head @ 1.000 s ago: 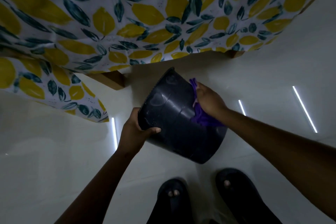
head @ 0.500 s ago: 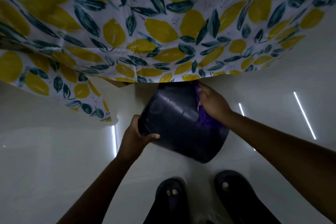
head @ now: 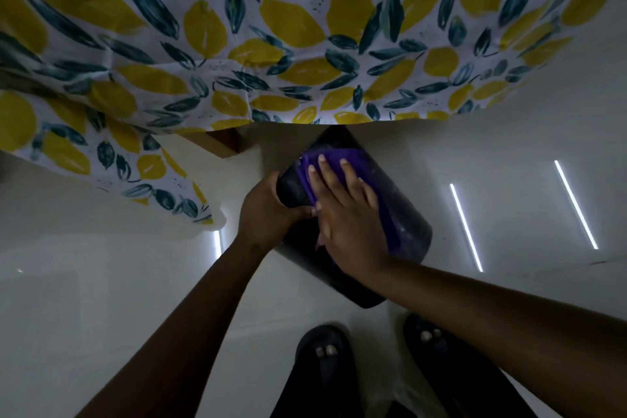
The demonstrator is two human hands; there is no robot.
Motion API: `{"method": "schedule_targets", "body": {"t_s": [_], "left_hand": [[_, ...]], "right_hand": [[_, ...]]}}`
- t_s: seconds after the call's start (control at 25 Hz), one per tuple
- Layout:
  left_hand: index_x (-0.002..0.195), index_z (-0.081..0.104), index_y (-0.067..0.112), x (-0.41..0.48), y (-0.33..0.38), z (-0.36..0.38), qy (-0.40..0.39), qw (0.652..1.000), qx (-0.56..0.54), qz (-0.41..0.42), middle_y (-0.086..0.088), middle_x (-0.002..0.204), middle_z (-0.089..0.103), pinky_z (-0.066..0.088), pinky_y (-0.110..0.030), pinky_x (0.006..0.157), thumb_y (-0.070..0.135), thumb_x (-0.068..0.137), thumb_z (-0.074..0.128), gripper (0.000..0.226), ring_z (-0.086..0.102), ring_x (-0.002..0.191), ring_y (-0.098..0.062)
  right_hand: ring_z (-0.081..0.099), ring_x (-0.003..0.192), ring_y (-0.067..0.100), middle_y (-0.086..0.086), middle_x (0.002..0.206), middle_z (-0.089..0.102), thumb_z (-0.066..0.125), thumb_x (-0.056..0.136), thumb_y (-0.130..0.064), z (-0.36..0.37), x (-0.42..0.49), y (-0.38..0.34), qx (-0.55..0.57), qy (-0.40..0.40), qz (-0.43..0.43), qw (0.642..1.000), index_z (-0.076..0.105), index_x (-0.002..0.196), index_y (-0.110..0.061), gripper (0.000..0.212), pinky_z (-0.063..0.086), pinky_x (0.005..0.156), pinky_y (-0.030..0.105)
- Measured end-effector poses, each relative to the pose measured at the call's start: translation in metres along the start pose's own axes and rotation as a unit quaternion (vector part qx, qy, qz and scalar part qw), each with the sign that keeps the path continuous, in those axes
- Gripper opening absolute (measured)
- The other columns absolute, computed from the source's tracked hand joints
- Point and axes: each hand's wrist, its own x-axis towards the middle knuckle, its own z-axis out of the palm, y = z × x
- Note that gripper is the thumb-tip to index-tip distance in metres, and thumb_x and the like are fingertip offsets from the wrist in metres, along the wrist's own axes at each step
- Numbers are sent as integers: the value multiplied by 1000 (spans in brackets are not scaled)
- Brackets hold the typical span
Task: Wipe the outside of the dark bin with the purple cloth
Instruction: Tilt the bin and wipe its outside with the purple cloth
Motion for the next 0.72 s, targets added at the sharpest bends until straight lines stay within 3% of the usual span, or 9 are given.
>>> {"method": "schedule_targets", "body": {"t_s": [0.16, 0.24, 0.36, 0.48, 0.56, 0.64, 0.72], "left_hand": [[106, 53, 21, 5, -3, 1, 0, 1000, -15, -15, 9, 98, 57, 42, -13, 66, 36, 63, 87, 57, 55, 88, -8], [108, 54, 18, 0, -8, 1, -4, 1000, -10, -22, 8, 99, 57, 44, -17, 69, 36, 64, 86, 57, 55, 89, -9], [96, 53, 20, -10, -20, -1, -1, 998, -32, -46, 12, 86, 60, 40, -9, 58, 30, 63, 87, 49, 56, 76, -1], [92, 54, 20, -9, -25, -3, -11, 998, -38, -51, 17, 82, 61, 41, -7, 53, 27, 62, 88, 46, 57, 74, 4], [93, 55, 21, -8, -28, -5, -26, 997, -47, -52, 15, 85, 63, 43, -10, 58, 27, 61, 88, 46, 59, 78, 2], [97, 57, 22, -13, -36, -7, -32, 995, -71, -59, 12, 91, 66, 50, -19, 65, 25, 61, 89, 48, 63, 84, -4], [97, 58, 22, -22, -46, -10, -30, 993, -86, -71, 9, 94, 68, 52, -24, 67, 22, 60, 89, 49, 64, 87, -9]], "right_hand": [[26, 146, 27, 2, 159, 29, 30, 100, -30, -6, 30, 24, 0, 12, 1, 1000, 28, 152, -20, 52, 28, 113, 41], [39, 139, 30, 10, 154, 38, 32, 101, -29, -9, 43, 53, 70, 10, 85, 994, 34, 149, -14, 51, 31, 112, 38], [41, 138, 25, 4, 155, 37, 32, 103, -32, -14, 35, 81, 177, -78, 194, 962, 30, 151, -22, 50, 31, 112, 35], [27, 146, 27, 4, 159, 26, 27, 101, -28, -10, -5, 50, 38, -53, 93, 994, 19, 154, -19, 54, 27, 114, 40], [16, 149, 28, 1, 162, 19, 23, 100, -32, -10, -15, 26, -19, -54, 5, 998, 12, 154, -22, 56, 22, 114, 43], [15, 149, 27, -1, 162, 17, 21, 100, -35, -11, 2, 20, 0, -64, -40, 997, 11, 154, -23, 56, 21, 115, 42], [24, 147, 26, 2, 160, 25, 22, 100, -34, -4, 33, 33, 63, -54, -27, 996, 19, 153, -21, 54, 23, 115, 38]]}}
